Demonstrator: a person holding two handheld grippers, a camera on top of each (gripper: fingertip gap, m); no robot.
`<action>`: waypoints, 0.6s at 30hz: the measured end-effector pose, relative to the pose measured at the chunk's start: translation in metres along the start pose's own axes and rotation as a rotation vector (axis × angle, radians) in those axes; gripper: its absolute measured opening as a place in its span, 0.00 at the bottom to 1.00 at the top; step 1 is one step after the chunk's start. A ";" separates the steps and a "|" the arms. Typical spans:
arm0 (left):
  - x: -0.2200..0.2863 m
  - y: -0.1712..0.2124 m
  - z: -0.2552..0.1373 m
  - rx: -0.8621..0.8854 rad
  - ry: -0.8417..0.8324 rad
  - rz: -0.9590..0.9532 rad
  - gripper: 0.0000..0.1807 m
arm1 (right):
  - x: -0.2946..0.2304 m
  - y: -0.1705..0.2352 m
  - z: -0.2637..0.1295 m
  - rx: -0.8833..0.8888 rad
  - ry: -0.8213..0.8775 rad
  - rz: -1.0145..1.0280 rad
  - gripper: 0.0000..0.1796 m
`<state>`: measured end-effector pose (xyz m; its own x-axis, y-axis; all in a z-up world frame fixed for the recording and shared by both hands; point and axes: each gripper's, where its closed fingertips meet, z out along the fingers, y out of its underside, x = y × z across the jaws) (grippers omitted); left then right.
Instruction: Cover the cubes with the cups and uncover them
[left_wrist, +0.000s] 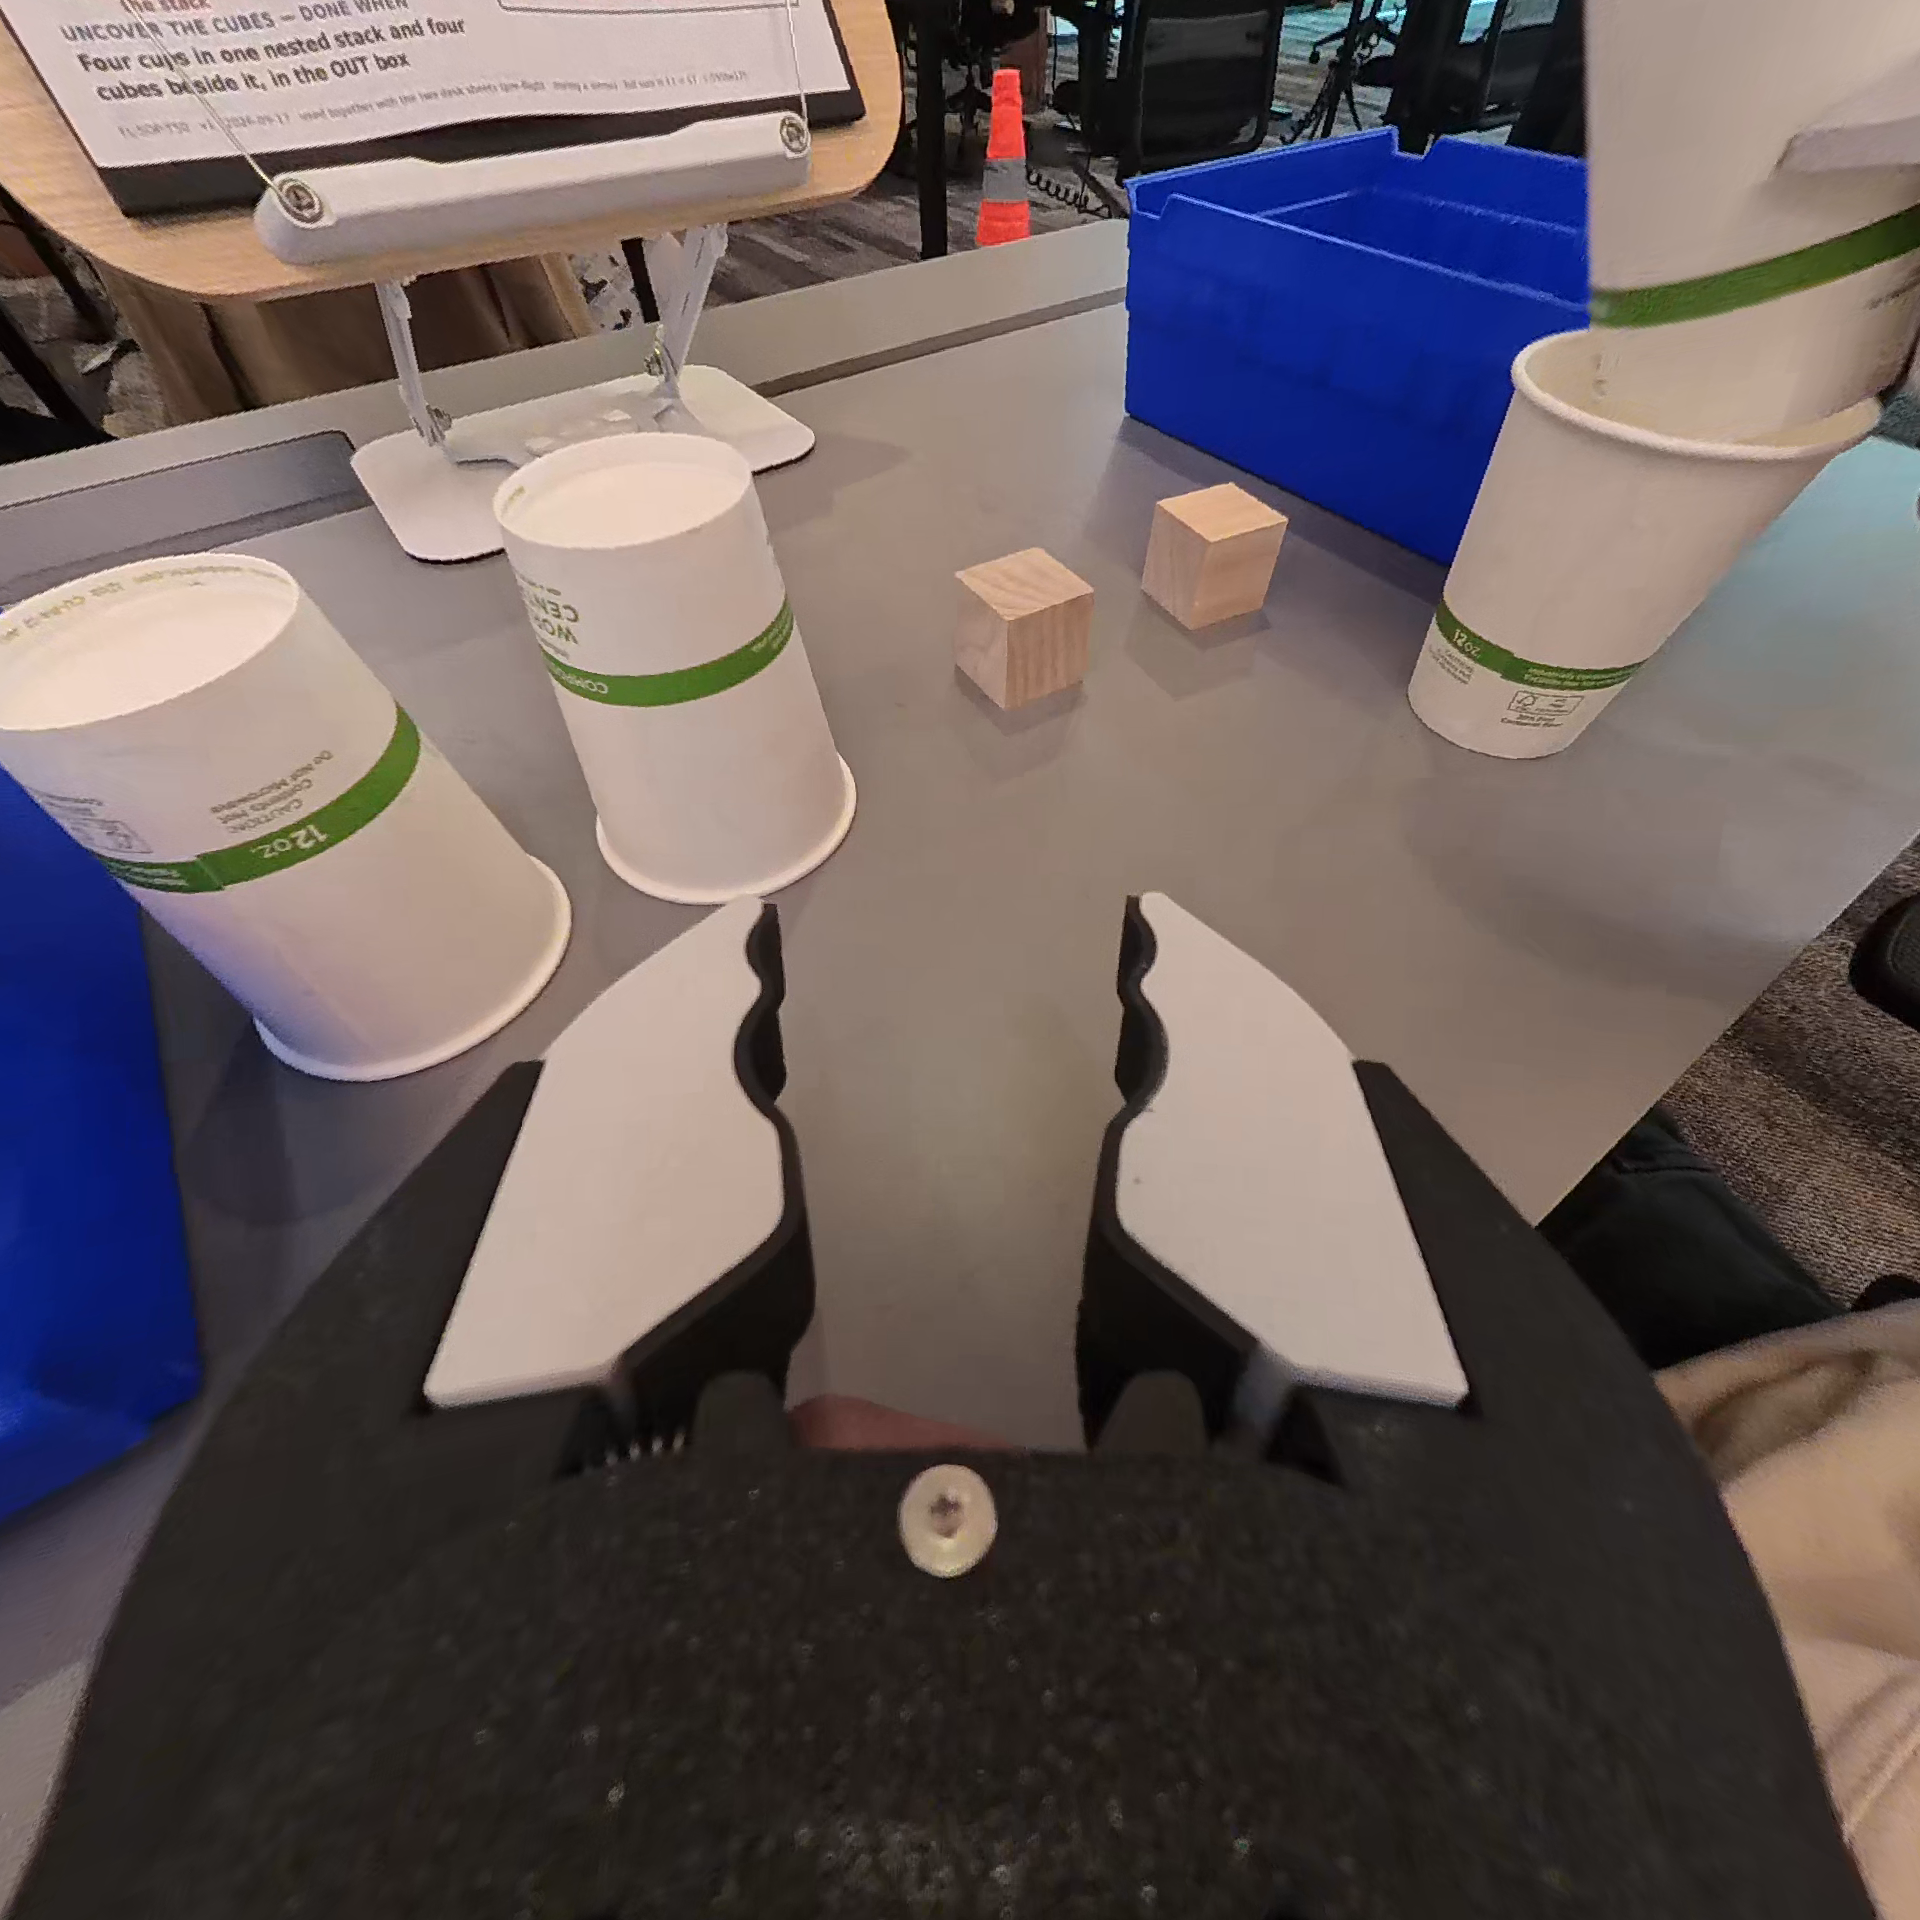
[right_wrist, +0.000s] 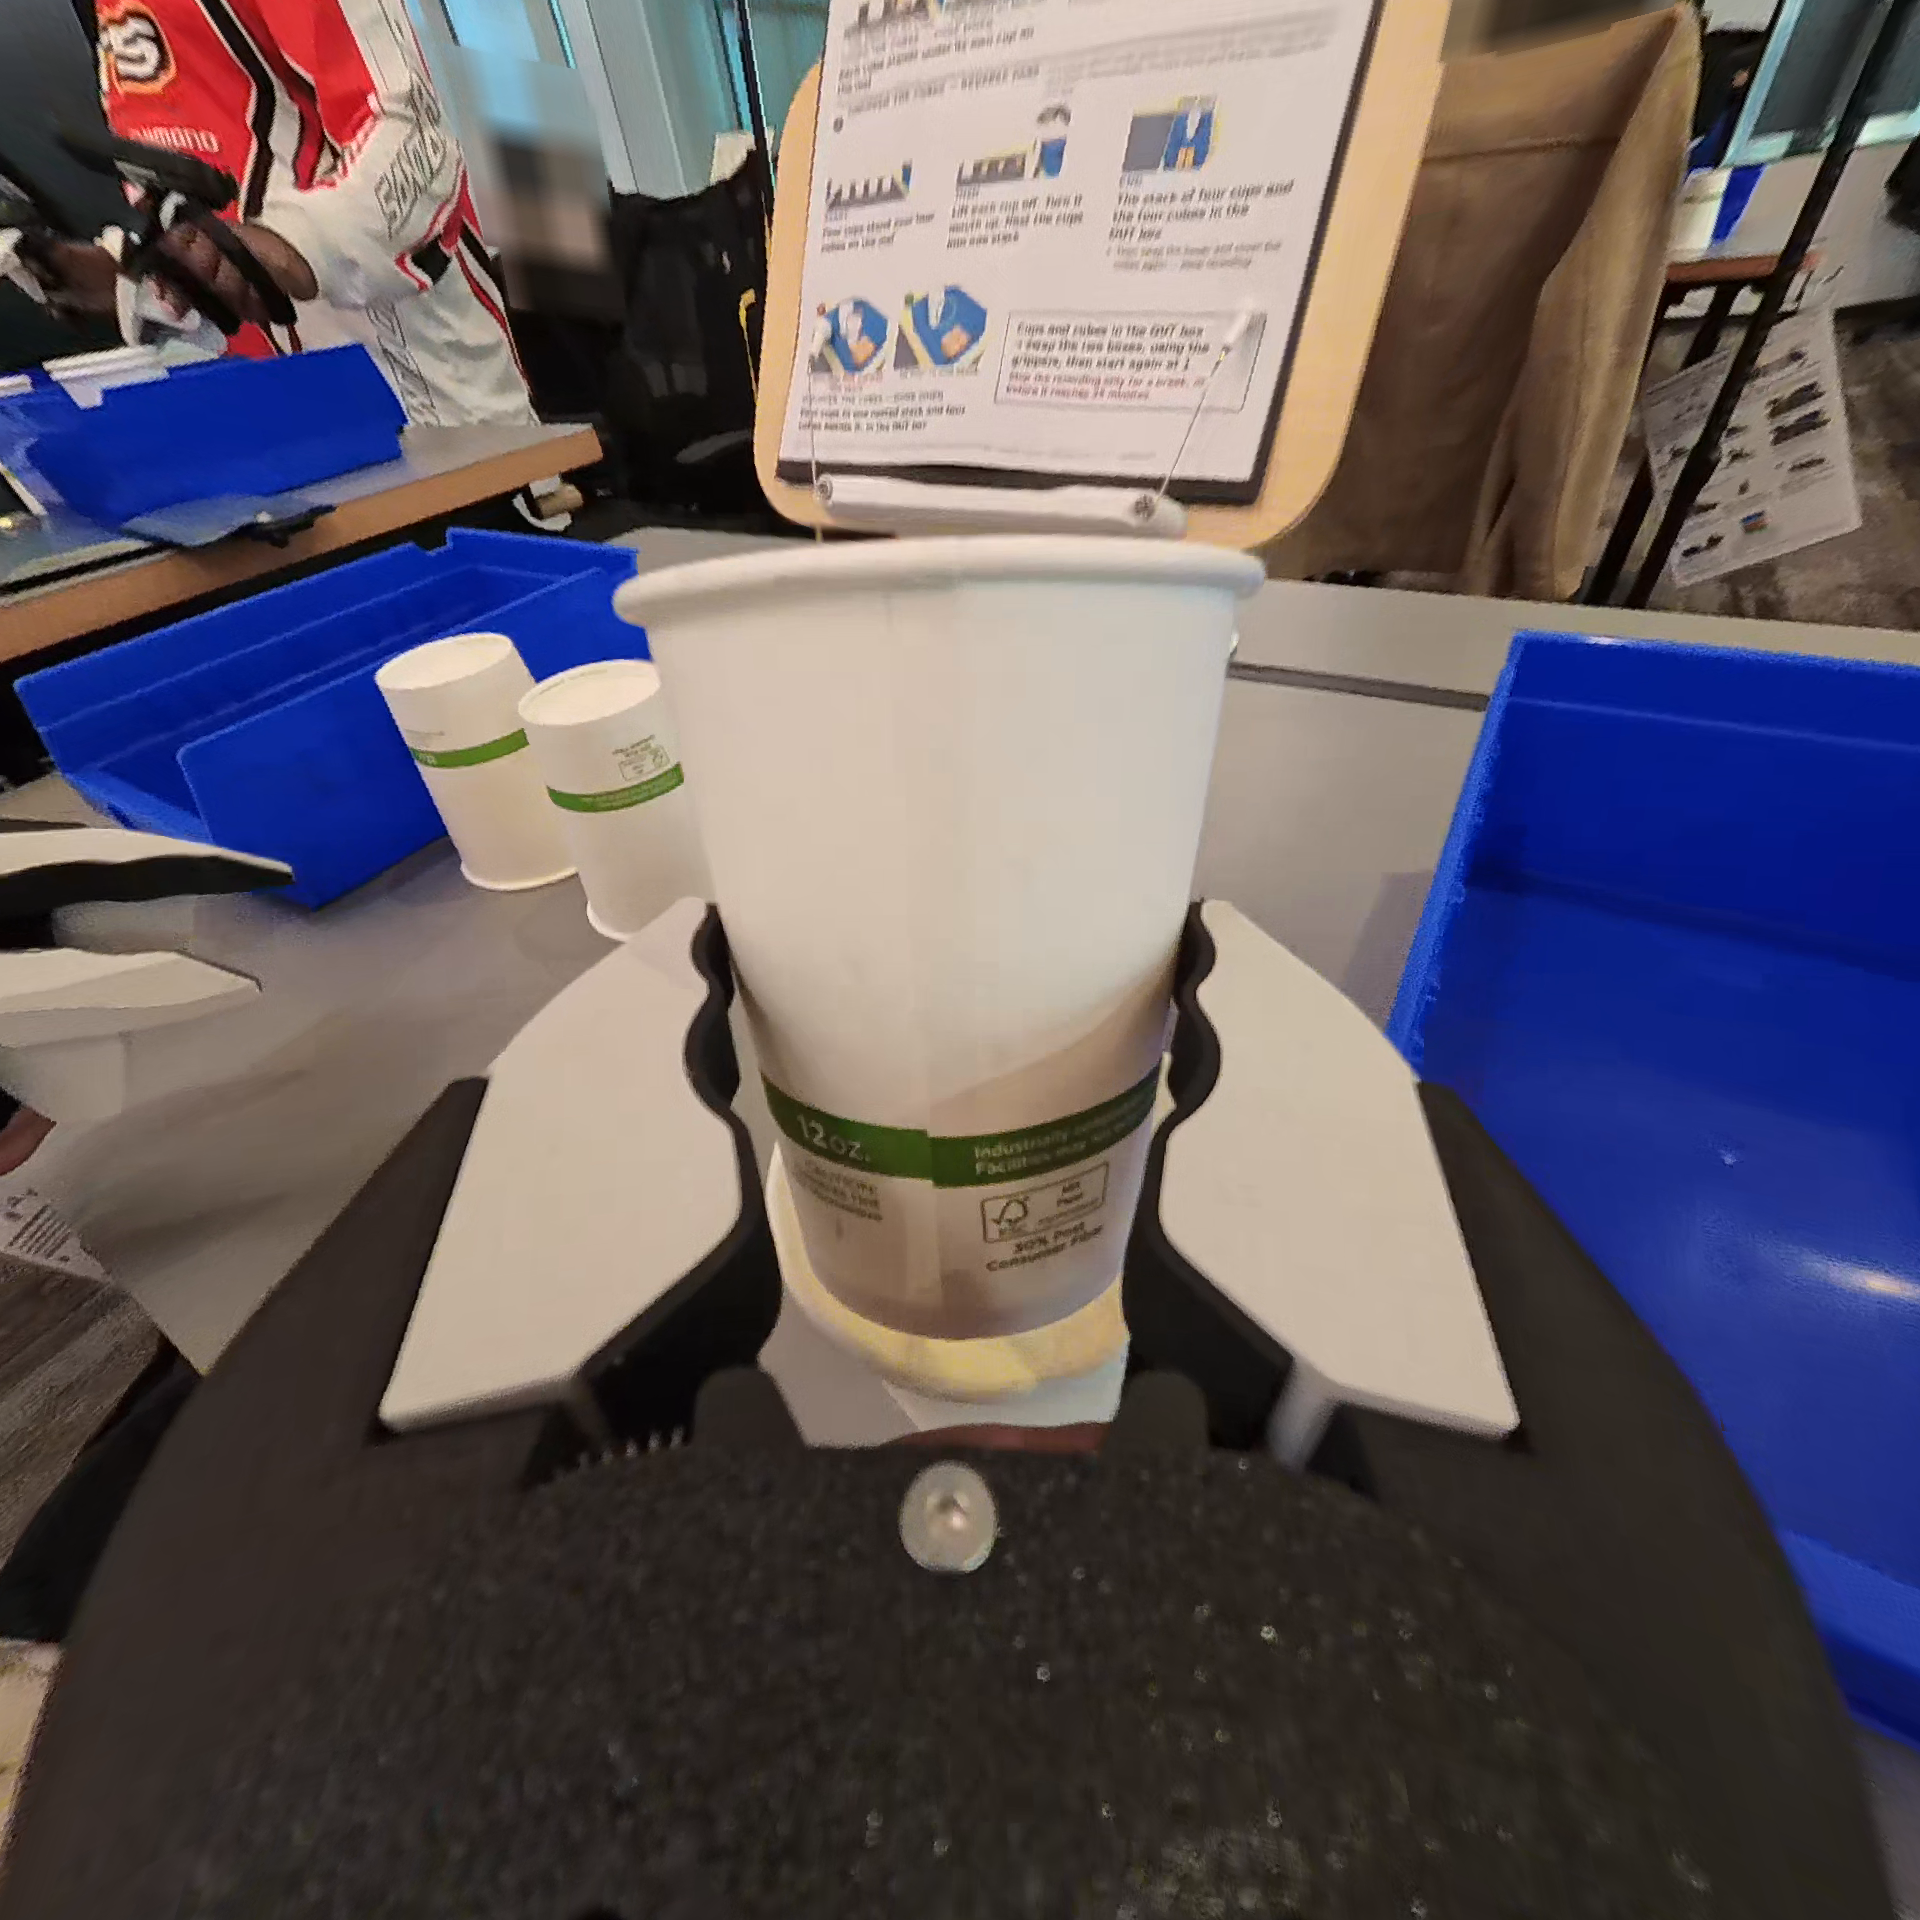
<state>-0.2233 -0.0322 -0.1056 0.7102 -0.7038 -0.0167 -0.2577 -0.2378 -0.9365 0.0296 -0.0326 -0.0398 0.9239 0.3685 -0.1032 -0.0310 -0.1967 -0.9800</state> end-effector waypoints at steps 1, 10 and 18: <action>0.001 0.001 0.000 -0.003 0.002 0.005 0.34 | 0.000 0.002 0.002 -0.017 0.002 -0.003 0.46; 0.004 0.008 0.004 -0.033 0.018 0.021 0.34 | 0.005 0.024 0.004 -0.130 0.037 -0.020 0.46; 0.007 0.013 0.006 -0.056 0.035 0.024 0.35 | 0.004 0.034 -0.001 -0.167 -0.013 0.021 0.49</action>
<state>-0.2171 -0.0362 -0.1197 0.6806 -0.7322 -0.0256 -0.3114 -0.2575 -0.9147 0.0329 -0.0387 -0.0734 0.9186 0.3743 -0.1269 0.0144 -0.3526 -0.9357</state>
